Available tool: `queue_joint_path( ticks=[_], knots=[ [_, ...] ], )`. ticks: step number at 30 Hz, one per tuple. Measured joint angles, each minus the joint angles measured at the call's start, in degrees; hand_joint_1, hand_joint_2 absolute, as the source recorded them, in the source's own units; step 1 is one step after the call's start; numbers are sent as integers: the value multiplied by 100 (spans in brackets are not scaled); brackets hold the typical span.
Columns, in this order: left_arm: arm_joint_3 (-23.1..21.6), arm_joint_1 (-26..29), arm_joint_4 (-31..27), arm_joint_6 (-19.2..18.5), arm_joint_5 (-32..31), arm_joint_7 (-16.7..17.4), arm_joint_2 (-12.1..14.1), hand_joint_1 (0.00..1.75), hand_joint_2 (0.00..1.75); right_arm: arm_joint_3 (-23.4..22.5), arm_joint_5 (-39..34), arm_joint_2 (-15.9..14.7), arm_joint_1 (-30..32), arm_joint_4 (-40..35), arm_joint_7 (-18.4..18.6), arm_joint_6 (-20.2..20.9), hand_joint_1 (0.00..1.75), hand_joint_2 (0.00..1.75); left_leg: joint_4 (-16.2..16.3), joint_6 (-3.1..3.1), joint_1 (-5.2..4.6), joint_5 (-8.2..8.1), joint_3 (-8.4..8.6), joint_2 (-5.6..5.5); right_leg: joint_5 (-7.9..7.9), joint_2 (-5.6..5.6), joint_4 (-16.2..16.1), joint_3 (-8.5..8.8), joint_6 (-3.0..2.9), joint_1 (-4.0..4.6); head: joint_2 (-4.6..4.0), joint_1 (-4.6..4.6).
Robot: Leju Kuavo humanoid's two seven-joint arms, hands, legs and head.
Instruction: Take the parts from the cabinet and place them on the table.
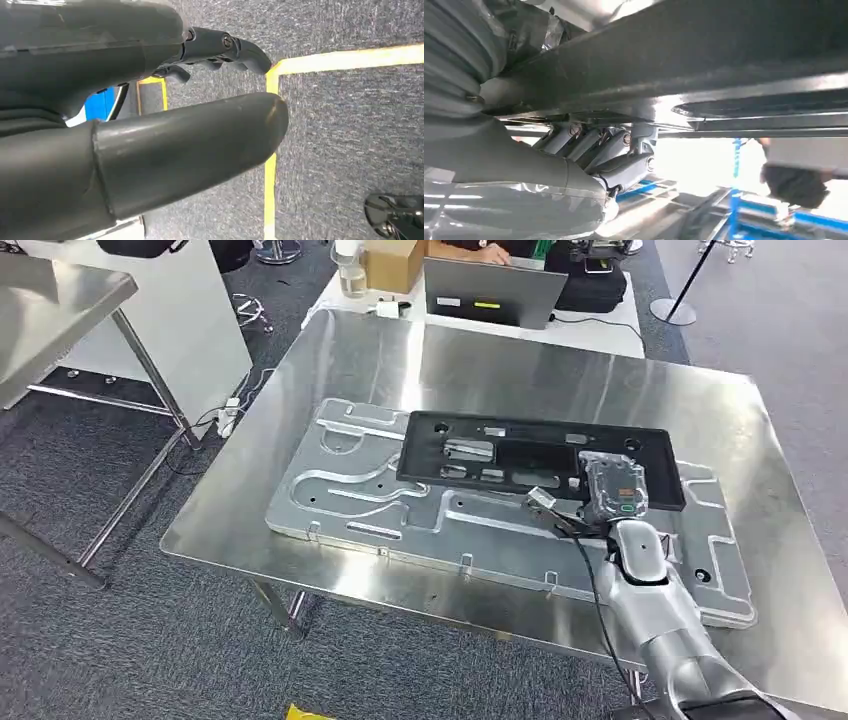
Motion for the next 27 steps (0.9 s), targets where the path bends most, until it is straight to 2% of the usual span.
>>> queue_joint_path(
  ticks=[1,2,3,4,7,8,9,10,12,13,14,15,16,17,18,19,20,21,23,24,25,27],
  knots=[
    [-15,0,0,0,-24,0,0,0,0,72,44,61,-63,81,-9,0,175,175,21,-16,3,-13,1,-1,241,-2,-367,162,-5,-7,0,0],
    [-39,-1,0,0,-31,0,0,0,175,161,83,139,-139,161,-22,2,0,0,48,-40,6,-34,1,0,515,-1,-867,387,-13,-14,0,-2],
    [-63,-6,0,-2,-33,-2,0,0,175,246,98,209,-205,231,-13,9,0,0,63,-69,4,-53,-11,2,565,2,-1215,519,-35,-18,0,0],
    [-79,-34,0,-4,-33,-6,0,0,175,326,125,284,-290,306,-2,15,0,0,106,-101,-31,-59,-45,3,518,7,-1322,571,-61,41,0,0],
    [-105,-55,0,-28,-77,-35,0,0,175,595,173,479,-378,448,90,15,0,0,63,-194,-12,-27,-48,2,510,13,-1299,534,-174,72,0,-4],
    [-109,-55,0,-37,-85,-39,0,0,175,670,184,522,-414,478,87,9,0,0,72,-237,-19,-47,-49,1,540,15,-1340,553,-230,22,0,-2],
    [-114,-51,0,-41,-87,-37,0,0,175,729,186,570,-462,498,87,0,0,0,187,-265,9,-135,-86,8,556,5,-1362,570,-266,19,0,-2],
    [-114,-54,0,-46,-90,-39,0,0,0,771,188,605,-497,518,88,-4,0,0,461,-289,9,-318,-217,13,556,1,-1364,569,-318,21,0,-7],
    [-120,-52,0,-46,-85,-39,9,0,0,833,188,660,-511,561,87,-29,0,0,1396,-326,16,-762,-654,12,551,-6,-1363,568,-346,42,0,-4],
    [-120,-48,0,-46,-77,-44,9,0,0,861,188,675,-517,574,88,-37,0,0,1761,-337,16,-876,-829,13,549,-6,-1358,567,-349,50,0,-2],
    [-118,-41,0,-46,-63,-48,9,0,0,887,188,697,-519,583,87,-44,0,0,1894,-339,17,-852,-896,13,547,-3,-1356,573,-351,55,0,-4],
    [-118,-33,0,-46,-44,-48,11,0,0,896,181,701,-519,592,87,-52,0,0,1752,-330,18,-708,-830,13,545,-1,-1354,583,-353,59,0,-2],
    [-118,-28,0,-46,-37,-48,11,0,0,905,173,708,-518,601,87,-59,0,0,1358,-315,18,-463,-638,14,540,2,-1352,595,-354,61,0,-4],
    [-118,-30,0,-46,-31,-48,11,0,0,922,162,726,-510,610,87,-63,0,0,806,-294,18,-192,-360,15,530,7,-1348,613,-340,61,0,-4],
    [-118,-32,0,-48,-28,-48,11,0,0,931,162,743,-501,609,87,-68,0,0,280,-266,18,0,-93,18,516,14,-1339,624,-319,63,0,-2],
    [-118,-42,0,-55,-22,-46,11,0,0,946,155,752,-494,609,87,-74,0,0,113,-248,-19,-101,-9,10,499,19,-1318,608,-288,108,0,-4],
    [-118,-45,0,-61,-9,-44,11,0,0,959,118,752,-484,609,90,-90,0,0,109,-211,-18,-70,-25,7,509,26,-1319,593,-258,105,0,2],
    [-118,-42,0,-68,15,-46,11,0,0,970,74,758,-468,605,90,-107,0,175,109,-195,-20,-71,-36,5,517,22,-1328,593,-234,106,0,-4],
    [-114,-30,0,-79,29,-37,11,0,0,983,-24,795,-420,555,85,-142,0,175,62,-116,-18,-38,-25,2,526,22,-1353,611,-162,99,0,-2],
    [-111,-22,0,-81,35,-28,4,0,0,988,-86,798,-389,507,85,-160,0,175,14,-70,15,-4,-2,12,458,19,-1285,590,-135,69,0,-4],
    [-111,-22,0,-83,37,-31,4,0,0,988,-125,798,-379,472,79,-186,0,175,-2,-42,18,9,-1,8,298,14,-1091,498,-117,79,0,2],
    [-103,-17,0,-83,57,-28,7,0,0,988,-182,802,-344,395,66,-197,0,175,2,-26,16,11,-19,10,-156,13,-214,85,-71,64,0,-2]
  ],
)
